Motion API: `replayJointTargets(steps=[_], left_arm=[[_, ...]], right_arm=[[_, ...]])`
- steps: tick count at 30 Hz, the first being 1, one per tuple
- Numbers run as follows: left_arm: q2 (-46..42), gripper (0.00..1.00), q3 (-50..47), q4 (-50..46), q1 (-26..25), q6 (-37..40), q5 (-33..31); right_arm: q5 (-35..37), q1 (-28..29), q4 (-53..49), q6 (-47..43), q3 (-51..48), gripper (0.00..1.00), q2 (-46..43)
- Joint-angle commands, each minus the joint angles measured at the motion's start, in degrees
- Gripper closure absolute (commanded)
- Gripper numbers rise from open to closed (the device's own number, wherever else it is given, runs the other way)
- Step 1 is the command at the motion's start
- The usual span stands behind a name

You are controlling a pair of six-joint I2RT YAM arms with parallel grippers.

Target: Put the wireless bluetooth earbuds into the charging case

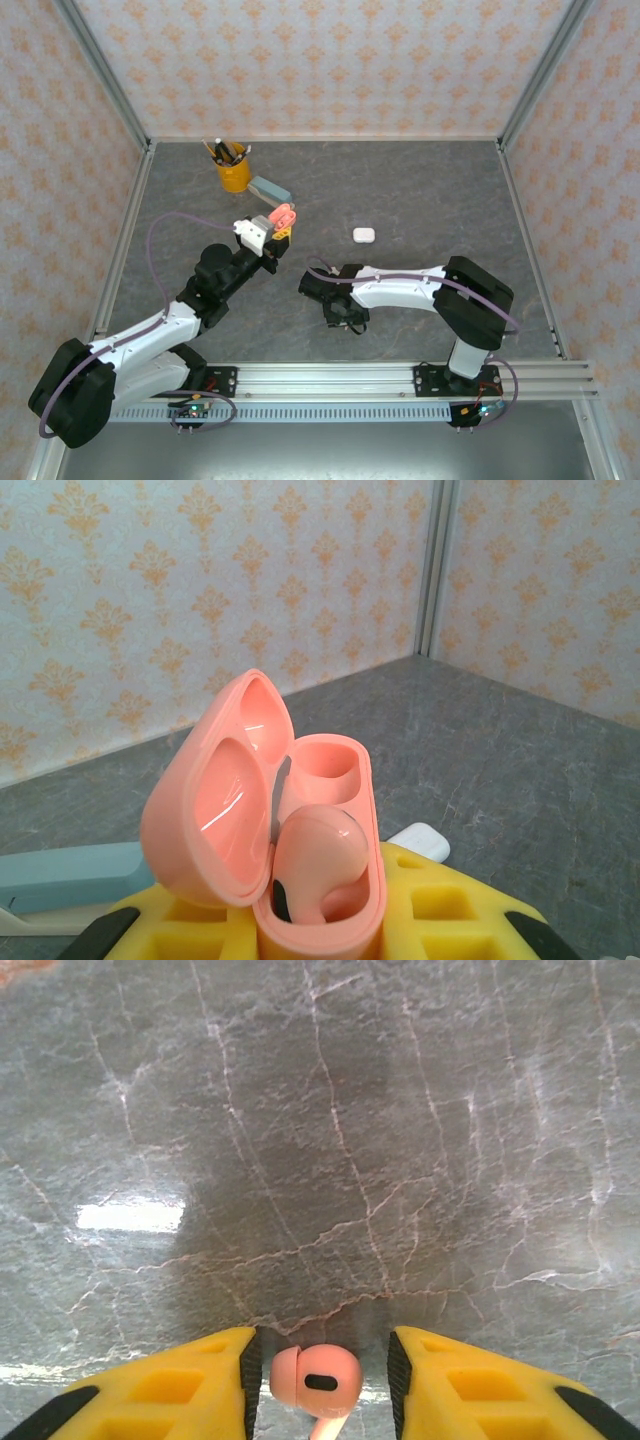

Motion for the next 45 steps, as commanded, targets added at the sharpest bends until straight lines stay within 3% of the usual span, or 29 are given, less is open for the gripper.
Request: replayJointTargets(steps=[1,21,45], left_arm=[[-0.9,1.0,-0.1,2.6,0.4,-0.7,0.2],[-0.5,1.0,0.7,2.0,0.4,-1.1,0.8],[-0.7,1.0,1.1,1.6,0.4,-1.7,1.1]], right_arm=[[1.2,0.3,-0.1,0.8,-0.2,0.62,0.3],[1.1,0.3,0.7,1.3,-2.5,0.72,-2.7],[0.6,0.1,1.7,2.3,-3.9,0.65,-2.7]])
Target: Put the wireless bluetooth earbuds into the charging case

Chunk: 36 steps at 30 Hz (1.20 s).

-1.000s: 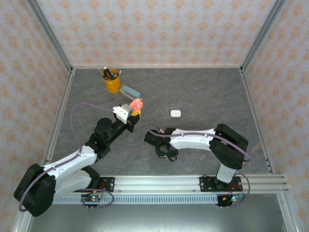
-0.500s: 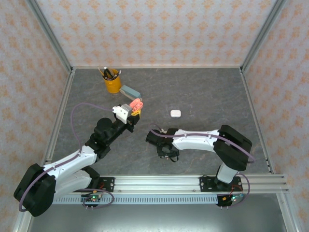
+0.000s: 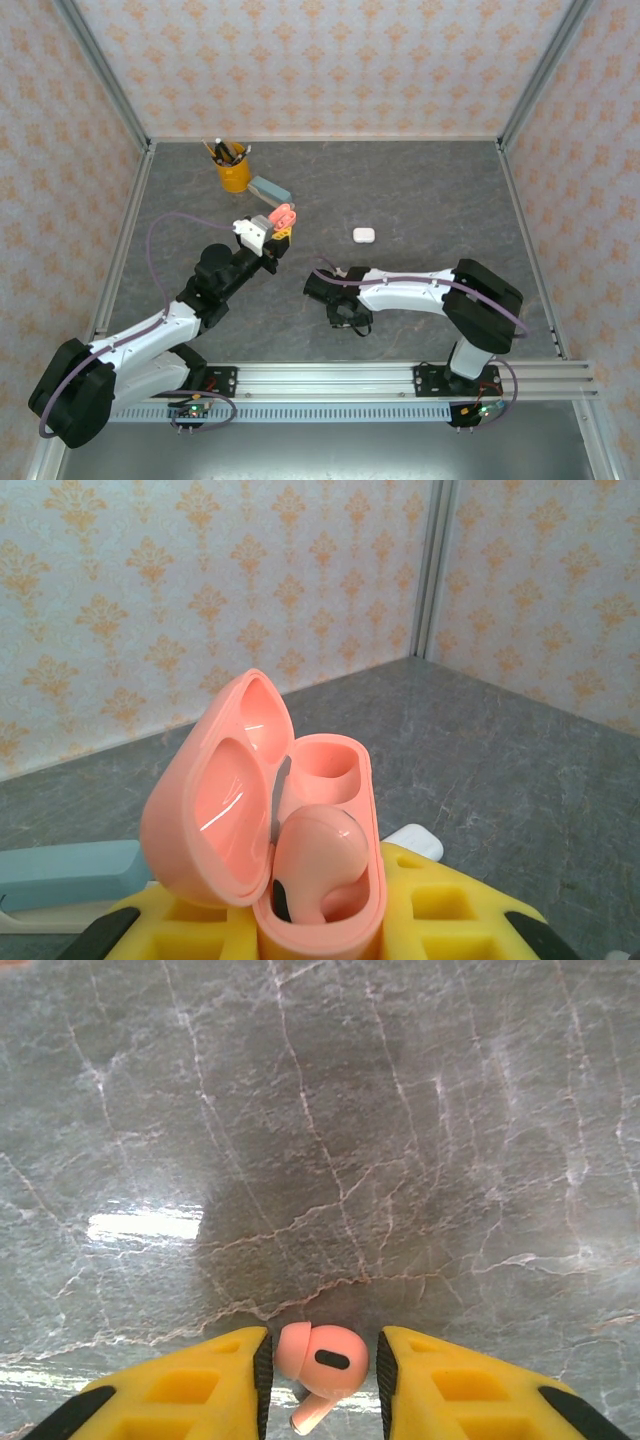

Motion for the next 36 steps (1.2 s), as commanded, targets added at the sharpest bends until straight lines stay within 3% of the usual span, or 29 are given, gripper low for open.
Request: replayJointTargets(steps=[1,18,36], left_arm=[[-0.6,1.0,1.1,1.7,0.4,-0.7,0.9],[-0.3,1.0,0.7,2.4,0.4,-0.8,1.0],[-0.4,1.0,0.5,2.7,0.4,-0.8,0.9]], right_arm=[[0.6,0.1,-0.3,1.1,-0.7,0.64,0.4],[1.0,-0.1,1.6,10.0,-0.6,0.61,1.9],[3.5,-0.5,0.1,12.6,-0.7,0.67,2.1]])
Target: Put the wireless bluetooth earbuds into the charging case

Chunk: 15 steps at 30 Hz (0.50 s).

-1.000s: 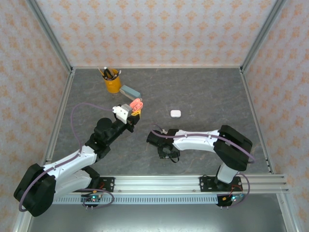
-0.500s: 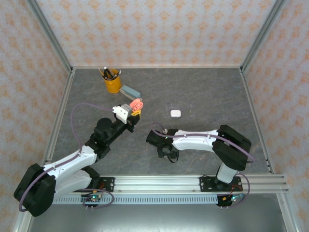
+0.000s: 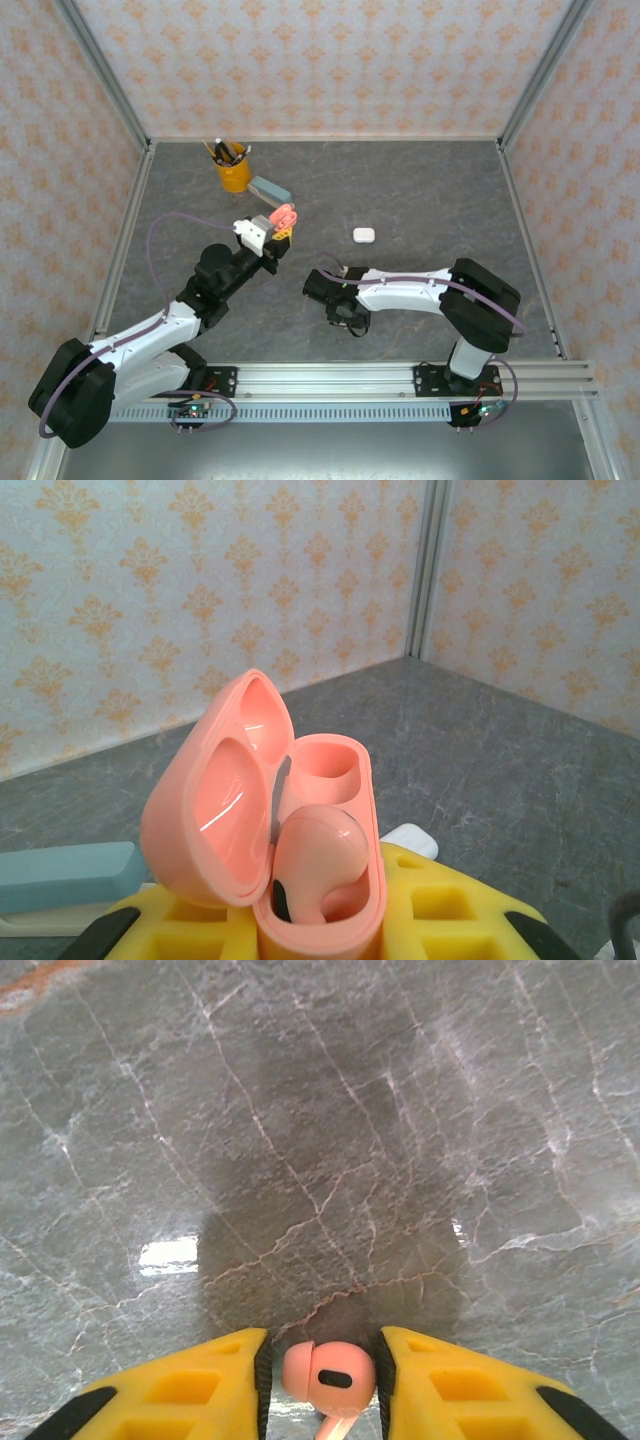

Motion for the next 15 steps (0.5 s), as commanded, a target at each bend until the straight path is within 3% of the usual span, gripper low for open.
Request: replayJointTargets(steps=[1,15], left_arm=[[-0.4,1.0,0.5,2.6,0.4,-0.8,0.3],[-0.3,1.0,0.9,2.1,0.4,-0.9,0.6]], right_arm=[[2.9,-0.4,-0.9,1.0,-0.7,0.68,1.2],[4.3,-0.5,0.3,-1.3,-2.4,0.74,-1.6]])
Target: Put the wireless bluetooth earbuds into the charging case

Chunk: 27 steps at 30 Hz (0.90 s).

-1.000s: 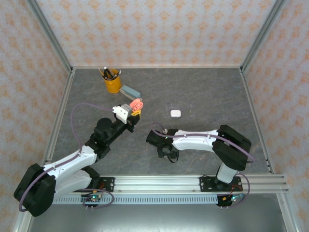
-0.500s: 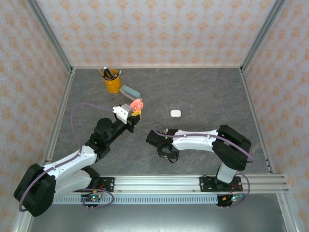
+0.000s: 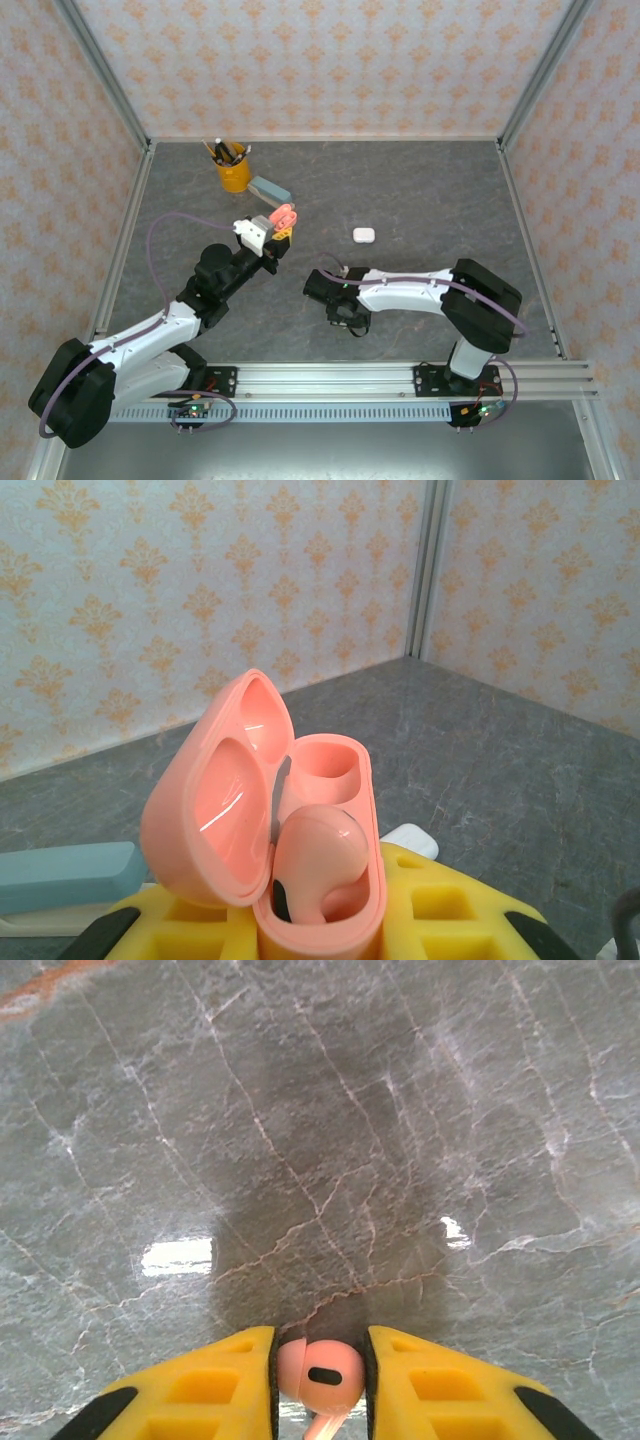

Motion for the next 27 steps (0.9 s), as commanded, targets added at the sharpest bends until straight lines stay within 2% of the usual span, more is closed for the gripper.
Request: replayJointTargets(steps=[1,14,27], left_arm=[[-0.4,1.0,1.0,2.0,0.4,-0.9,0.5],[-0.3,1.0,1.8,0.8,0.4,-0.7,1.6],[-0.2,1.0,2.4,0.4,0.4,-0.4,4.9]], right_arm=[[4.2,-0.5,0.0,-1.3,-2.1,0.74,-1.6],[11.4,-1.6,1.9,-10.0,-2.8,0.74,-12.2],[17.2,-6.8,8.1,-26.1,0.3,0.73,-22.6]])
